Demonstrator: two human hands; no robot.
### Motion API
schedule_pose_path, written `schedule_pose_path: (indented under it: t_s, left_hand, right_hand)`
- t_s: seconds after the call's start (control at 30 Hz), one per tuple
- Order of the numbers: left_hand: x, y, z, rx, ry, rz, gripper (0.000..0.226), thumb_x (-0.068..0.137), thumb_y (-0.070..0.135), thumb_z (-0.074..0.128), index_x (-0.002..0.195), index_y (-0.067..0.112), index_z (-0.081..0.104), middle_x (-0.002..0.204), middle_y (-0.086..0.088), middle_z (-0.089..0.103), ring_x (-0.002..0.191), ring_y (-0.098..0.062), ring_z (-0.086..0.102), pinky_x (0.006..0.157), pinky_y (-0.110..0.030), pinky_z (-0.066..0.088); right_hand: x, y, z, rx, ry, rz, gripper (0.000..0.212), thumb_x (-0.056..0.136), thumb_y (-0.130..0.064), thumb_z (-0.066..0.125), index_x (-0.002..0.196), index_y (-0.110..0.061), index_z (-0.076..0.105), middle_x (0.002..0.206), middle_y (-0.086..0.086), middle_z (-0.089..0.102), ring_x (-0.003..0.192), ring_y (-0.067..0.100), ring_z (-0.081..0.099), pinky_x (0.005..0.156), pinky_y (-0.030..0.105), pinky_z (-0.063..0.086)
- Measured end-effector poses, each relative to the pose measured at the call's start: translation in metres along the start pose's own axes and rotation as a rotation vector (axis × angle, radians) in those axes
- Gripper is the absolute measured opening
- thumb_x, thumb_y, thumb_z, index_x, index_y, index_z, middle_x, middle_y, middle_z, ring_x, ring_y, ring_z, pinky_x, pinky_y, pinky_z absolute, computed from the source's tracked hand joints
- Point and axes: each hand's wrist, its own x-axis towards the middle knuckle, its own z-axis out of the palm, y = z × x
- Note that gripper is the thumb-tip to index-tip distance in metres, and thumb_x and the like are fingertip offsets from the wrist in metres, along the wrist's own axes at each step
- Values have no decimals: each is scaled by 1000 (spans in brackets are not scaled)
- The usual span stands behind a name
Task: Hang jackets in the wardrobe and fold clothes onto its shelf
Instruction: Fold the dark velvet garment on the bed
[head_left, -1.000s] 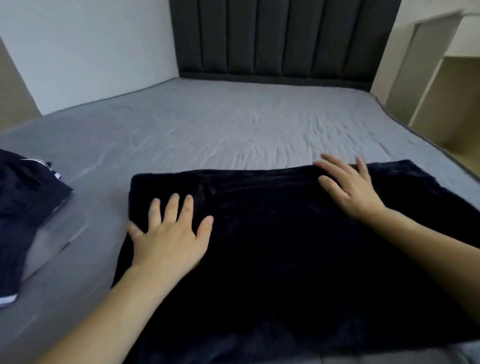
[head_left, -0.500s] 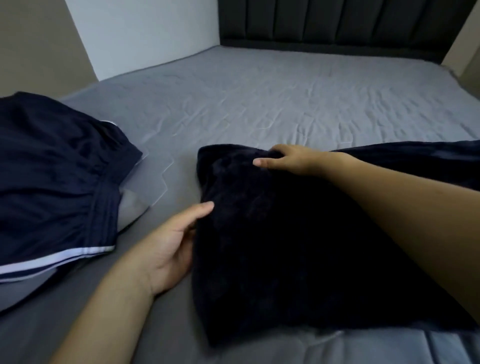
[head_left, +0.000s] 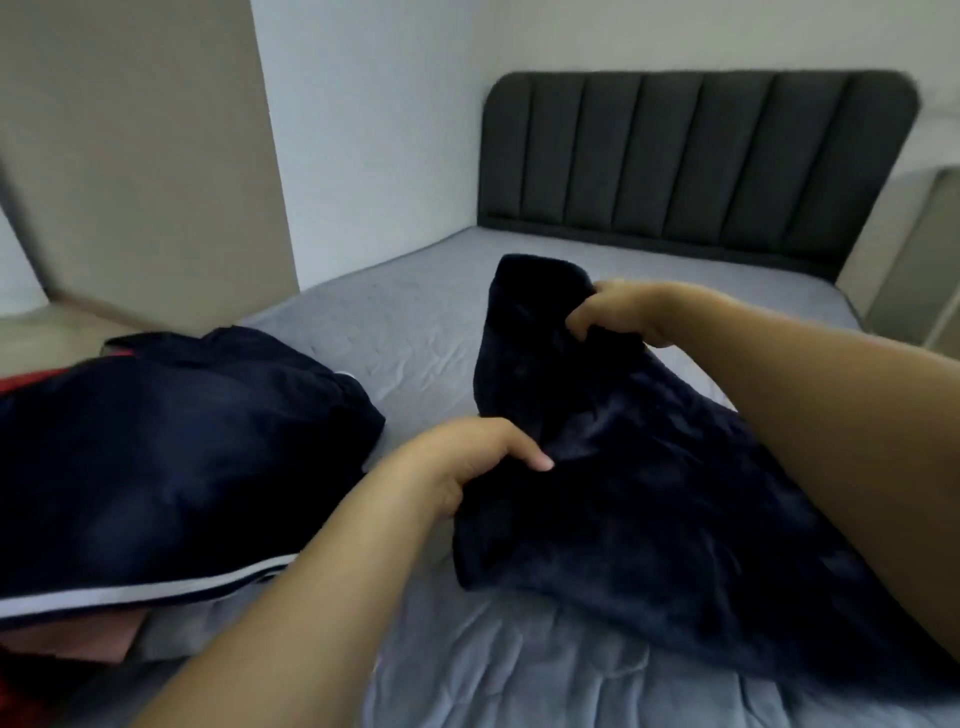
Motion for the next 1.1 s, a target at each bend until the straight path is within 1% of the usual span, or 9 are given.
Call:
schedule_pose_path:
  t_s: [0.13, 0.23, 0.33, 0.43, 0.7, 0.77, 0.9, 1.0, 1.1]
  left_hand:
    - [-42, 38, 5, 164, 135, 194, 40, 71, 17, 82, 109, 13, 70, 93, -7, 76, 84, -27, 73, 82, -42, 58]
    - [-78, 57, 21, 401, 156, 221, 35, 70, 26, 81, 103, 21, 69, 88, -1, 75, 78, -22, 72, 60, -30, 56]
    - [-113, 100, 42, 535, 279, 364, 20, 62, 13, 68, 82, 12, 66, 70, -4, 68, 61, -21, 65, 50, -24, 48]
    - [-150, 159, 66, 665, 525, 562, 13, 51, 16, 54, 63, 10, 53, 52, -1, 51, 49, -21, 50, 46, -18, 34]
    - [-191, 268, 90, 1093, 1032, 750, 10, 67, 16, 50, 76, 16, 55, 74, 0, 58, 62, -20, 52, 52, -25, 32]
    - [-180, 274, 84, 1153, 1064, 710, 9, 70, 14, 50, 77, 16, 54, 75, 0, 58, 62, -19, 51, 51, -26, 32]
    - [-142, 265, 61, 1164, 1026, 618, 8, 75, 10, 49, 81, 15, 52, 80, -2, 57, 65, -20, 50, 51, -27, 32]
    - [-117, 260, 40, 1135, 1033, 610, 10, 79, 6, 48, 83, 15, 53, 80, -2, 56, 65, -20, 49, 52, -27, 33]
    - [-121, 278, 23, 1091, 1160, 690, 12, 77, 5, 49, 74, 16, 45, 76, -3, 52, 65, -22, 48, 52, -27, 30]
  right_hand:
    - [-56, -26, -58, 206, 418, -55, 23, 51, 4, 48, 69, -5, 59, 60, 12, 56, 44, 27, 56, 44, 28, 47]
    - [-95, -29, -95, 341, 654, -50, 20, 60, 10, 47, 72, -6, 52, 64, 12, 50, 52, 25, 49, 40, 18, 37]
    - [-133, -24, -131, 502, 766, -18, 10, 73, 2, 48, 80, -4, 52, 61, 9, 47, 50, 21, 46, 36, 16, 32]
    - [-170, -26, -172, 622, 779, -82, 12, 82, 0, 45, 73, -8, 46, 65, 4, 42, 52, 15, 41, 38, 17, 35]
    - [-229, -29, -220, 728, 731, -52, 18, 74, 4, 41, 61, -7, 36, 67, 9, 38, 60, 24, 39, 51, 27, 32]
    - [-231, -29, -211, 794, 654, 18, 5, 63, -3, 41, 62, -8, 41, 68, 10, 45, 62, 26, 45, 54, 29, 34]
    - [-198, -29, -193, 797, 586, 70, 22, 63, 0, 39, 82, 1, 50, 86, 16, 55, 76, 35, 55, 70, 39, 52]
    - [-162, -43, -185, 762, 607, 80, 24, 75, 6, 39, 97, 5, 48, 98, 20, 51, 90, 39, 54, 91, 46, 49]
    - [-133, -66, -198, 813, 627, 32, 34, 77, 6, 46, 110, 5, 53, 118, 20, 55, 106, 40, 56, 97, 47, 48]
